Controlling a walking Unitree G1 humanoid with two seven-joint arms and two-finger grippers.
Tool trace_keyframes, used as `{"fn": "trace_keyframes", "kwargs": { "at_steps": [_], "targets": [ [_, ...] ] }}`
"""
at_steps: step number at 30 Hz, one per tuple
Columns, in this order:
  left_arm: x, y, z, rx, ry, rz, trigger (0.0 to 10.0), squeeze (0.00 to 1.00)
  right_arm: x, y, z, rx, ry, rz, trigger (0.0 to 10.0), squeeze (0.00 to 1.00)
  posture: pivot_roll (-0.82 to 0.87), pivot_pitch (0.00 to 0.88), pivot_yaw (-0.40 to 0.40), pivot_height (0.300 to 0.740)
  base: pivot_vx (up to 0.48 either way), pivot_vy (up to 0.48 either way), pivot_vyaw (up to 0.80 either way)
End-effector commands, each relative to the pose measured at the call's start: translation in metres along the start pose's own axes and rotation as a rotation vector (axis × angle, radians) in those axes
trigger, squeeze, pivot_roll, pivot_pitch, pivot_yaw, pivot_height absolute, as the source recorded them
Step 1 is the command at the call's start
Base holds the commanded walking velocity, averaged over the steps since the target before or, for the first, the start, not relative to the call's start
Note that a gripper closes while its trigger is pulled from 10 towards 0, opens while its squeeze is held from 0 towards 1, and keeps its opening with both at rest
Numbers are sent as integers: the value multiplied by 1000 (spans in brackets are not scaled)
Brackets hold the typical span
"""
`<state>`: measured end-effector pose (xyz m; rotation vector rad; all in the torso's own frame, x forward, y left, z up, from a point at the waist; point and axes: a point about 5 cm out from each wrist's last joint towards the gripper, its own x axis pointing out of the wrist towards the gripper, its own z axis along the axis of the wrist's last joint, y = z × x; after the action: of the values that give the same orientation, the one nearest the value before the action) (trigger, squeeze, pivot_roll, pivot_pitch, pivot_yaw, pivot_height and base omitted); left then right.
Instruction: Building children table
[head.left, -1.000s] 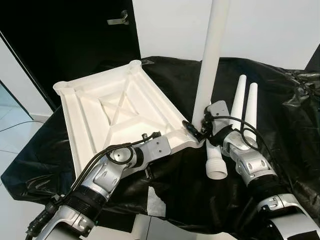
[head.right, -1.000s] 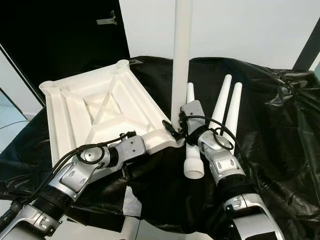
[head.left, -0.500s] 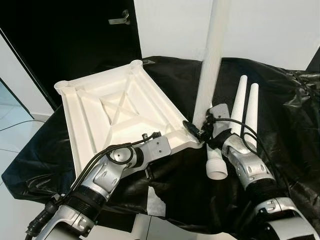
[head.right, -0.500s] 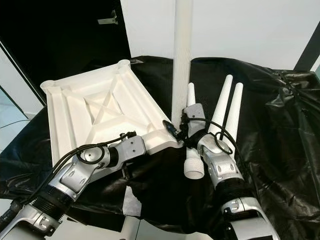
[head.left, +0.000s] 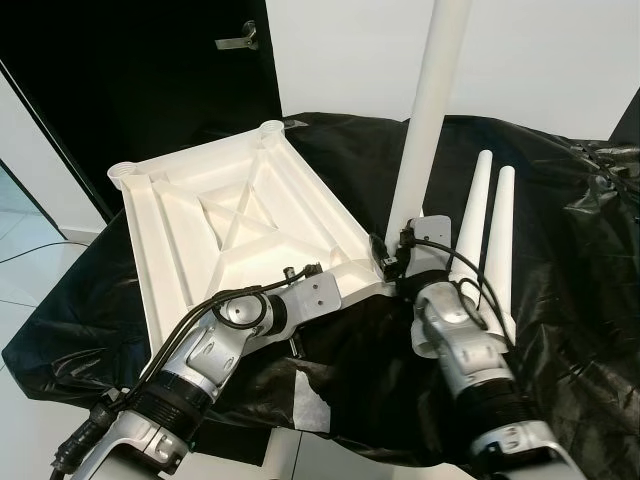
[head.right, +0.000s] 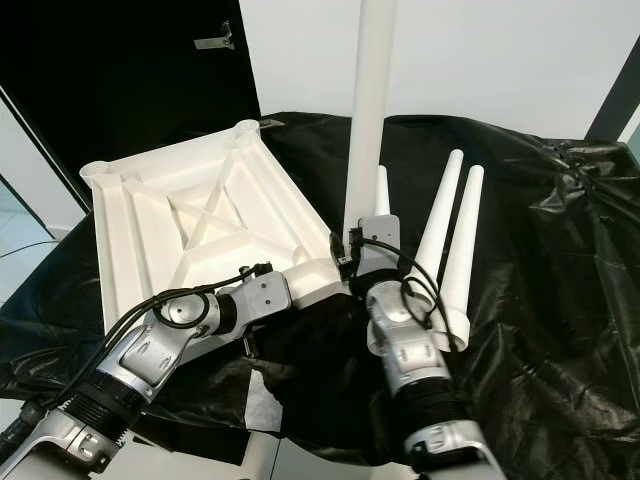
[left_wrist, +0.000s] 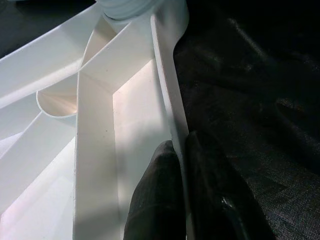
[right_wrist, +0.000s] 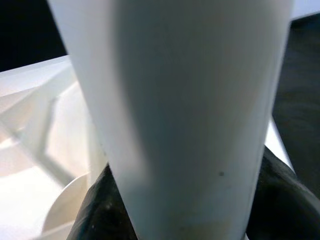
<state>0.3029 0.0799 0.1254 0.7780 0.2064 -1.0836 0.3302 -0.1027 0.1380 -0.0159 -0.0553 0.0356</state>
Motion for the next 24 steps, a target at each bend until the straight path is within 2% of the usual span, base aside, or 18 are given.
{"fn": "trace_keyframes", "kwargs": {
  "at_steps": [1,4,9,10,20,21,24],
  "targets": [
    [0,4,7,60,-14,18,10000,0,-3,-11,-10,9,59,-100,10000,0,0,0,45,740,0,0,0],
    [1,2,7,62,-16,14,10000,0,-5,-1,-8,29,49,-69,10000,0,0,0,42,740,0,0,0],
    [1,3,8,62,-17,16,10000,0,-7,2,-6,38,29,-29,10000,0,0,0,39,740,0,0,0],
    [1,3,8,62,-18,18,10000,0,-8,2,-3,42,9,-10,10000,1000,2,0,36,740,0,0,0],
    [-1,6,8,51,-15,29,10000,12,-16,4,-1,48,-7,65,10000,1000,1,0,34,740,0,0,0],
    [-2,8,8,32,-16,31,10000,1000,-19,5,-2,45,-3,84,10000,1000,0,0,33,740,0,0,0],
    [-2,9,8,19,-16,32,10000,1000,-21,5,-2,43,0,97,10000,1000,0,0,33,740,0,0,0]
  ]
}}
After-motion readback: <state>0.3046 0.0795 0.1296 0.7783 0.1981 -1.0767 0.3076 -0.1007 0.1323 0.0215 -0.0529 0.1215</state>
